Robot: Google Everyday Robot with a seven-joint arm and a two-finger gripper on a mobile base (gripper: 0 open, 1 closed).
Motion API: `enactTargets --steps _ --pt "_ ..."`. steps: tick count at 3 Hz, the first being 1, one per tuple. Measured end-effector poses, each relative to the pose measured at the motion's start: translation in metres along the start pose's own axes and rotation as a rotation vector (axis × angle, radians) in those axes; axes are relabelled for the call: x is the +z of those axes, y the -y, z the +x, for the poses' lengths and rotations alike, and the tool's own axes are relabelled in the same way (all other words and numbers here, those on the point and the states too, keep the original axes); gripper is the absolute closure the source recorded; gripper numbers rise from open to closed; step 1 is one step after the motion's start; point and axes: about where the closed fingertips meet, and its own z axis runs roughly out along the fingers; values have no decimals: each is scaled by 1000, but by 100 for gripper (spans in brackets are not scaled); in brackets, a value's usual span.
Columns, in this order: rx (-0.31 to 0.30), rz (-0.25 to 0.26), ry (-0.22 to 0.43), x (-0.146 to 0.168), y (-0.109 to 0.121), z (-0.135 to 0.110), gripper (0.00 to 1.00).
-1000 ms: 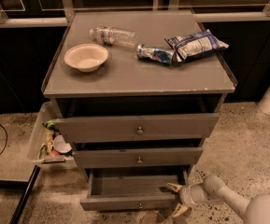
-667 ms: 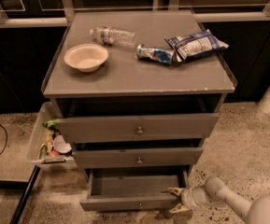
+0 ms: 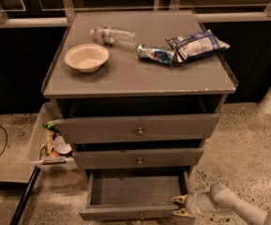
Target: Open bottom drawer
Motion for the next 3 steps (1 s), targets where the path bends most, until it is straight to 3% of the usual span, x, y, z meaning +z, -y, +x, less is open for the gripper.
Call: enactTargets --steps 1,3 --pt "0 0 0 0 0 0 88" --pt "0 0 0 0 0 0 41"
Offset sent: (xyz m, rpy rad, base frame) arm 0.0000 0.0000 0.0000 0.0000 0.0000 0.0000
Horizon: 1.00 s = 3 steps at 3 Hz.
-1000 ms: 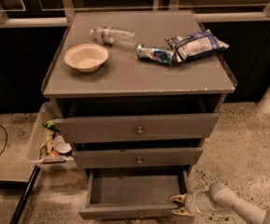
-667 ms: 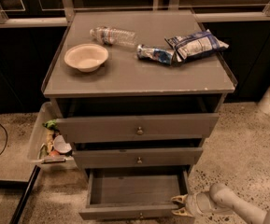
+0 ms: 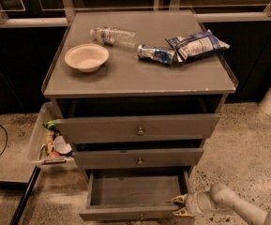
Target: Open bottom drawer
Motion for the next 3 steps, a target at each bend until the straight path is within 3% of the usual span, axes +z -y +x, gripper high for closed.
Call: enactTargets --steps 1,2,3 --pt "0 0 0 0 0 0 17" --pt "-17 -10 12 -1 -10 -6 0" --pt "-62 19 22 -21 -13 -22 0"
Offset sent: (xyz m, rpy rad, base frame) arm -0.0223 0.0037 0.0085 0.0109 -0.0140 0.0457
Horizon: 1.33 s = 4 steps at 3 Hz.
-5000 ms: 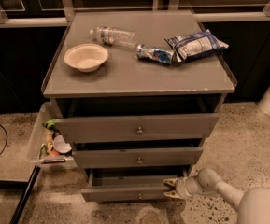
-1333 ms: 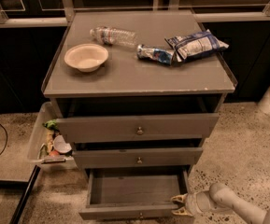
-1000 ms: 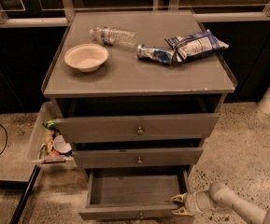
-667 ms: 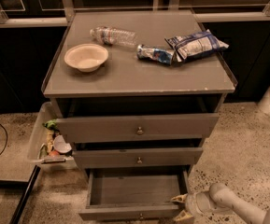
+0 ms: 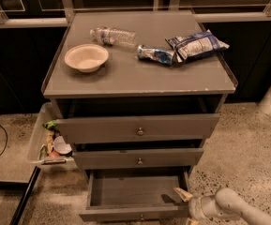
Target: Open bottom drawer
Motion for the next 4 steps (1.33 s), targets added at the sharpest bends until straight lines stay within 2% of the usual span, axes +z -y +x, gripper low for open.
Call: enactTargets --steps 1,3,4 --pt "-74 29 14 -34 2 -27 0" --pt "-184 68 -3 -117 16 -77 0" --pt "-189 71 -11 -122 19 -78 0"
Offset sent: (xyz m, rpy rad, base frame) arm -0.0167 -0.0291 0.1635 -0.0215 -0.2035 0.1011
